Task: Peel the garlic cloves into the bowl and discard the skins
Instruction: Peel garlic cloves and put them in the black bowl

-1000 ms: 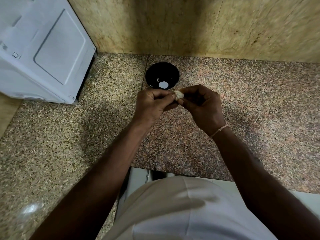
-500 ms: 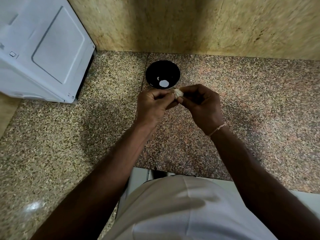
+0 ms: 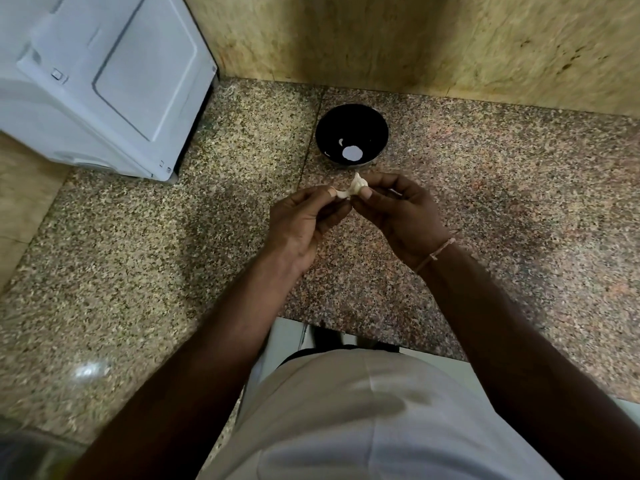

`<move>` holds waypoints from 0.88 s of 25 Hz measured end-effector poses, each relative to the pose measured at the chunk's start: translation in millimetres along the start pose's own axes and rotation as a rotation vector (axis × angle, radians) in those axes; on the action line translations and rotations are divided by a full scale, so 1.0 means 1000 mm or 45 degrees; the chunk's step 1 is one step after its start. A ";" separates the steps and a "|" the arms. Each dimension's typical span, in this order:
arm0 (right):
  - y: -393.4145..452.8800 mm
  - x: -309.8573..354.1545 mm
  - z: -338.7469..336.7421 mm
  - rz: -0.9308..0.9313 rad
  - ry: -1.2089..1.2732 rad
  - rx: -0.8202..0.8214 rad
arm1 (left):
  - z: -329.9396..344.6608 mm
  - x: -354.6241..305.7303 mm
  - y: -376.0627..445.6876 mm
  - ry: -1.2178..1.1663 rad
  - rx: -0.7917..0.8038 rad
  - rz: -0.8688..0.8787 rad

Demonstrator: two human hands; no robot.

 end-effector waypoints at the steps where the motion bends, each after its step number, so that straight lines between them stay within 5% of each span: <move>1: 0.004 -0.010 0.003 0.076 -0.007 -0.002 | -0.012 0.002 0.001 -0.014 -0.044 -0.010; 3: 0.013 -0.034 0.010 0.186 -0.253 -0.048 | -0.040 0.005 0.002 -0.007 -0.156 -0.036; 8: 0.032 -0.094 0.020 0.011 -1.520 0.005 | -0.106 0.022 -0.011 0.112 -0.437 -0.215; 14: 0.043 -0.121 0.034 -0.087 -1.774 0.122 | -0.137 0.031 -0.019 0.083 -0.523 -0.223; 22: 0.018 -0.092 0.017 -0.031 -1.537 -0.172 | -0.121 0.043 -0.001 0.191 -0.362 -0.244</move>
Point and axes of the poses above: each hand's wrist, its own y-axis towards the middle knuckle, its own z-axis out of the palm, x = y × z, the point moved 1 cm from there along y, towards the middle knuckle, and after that the axes turned 4 degrees about z, right-handed, at the moved point
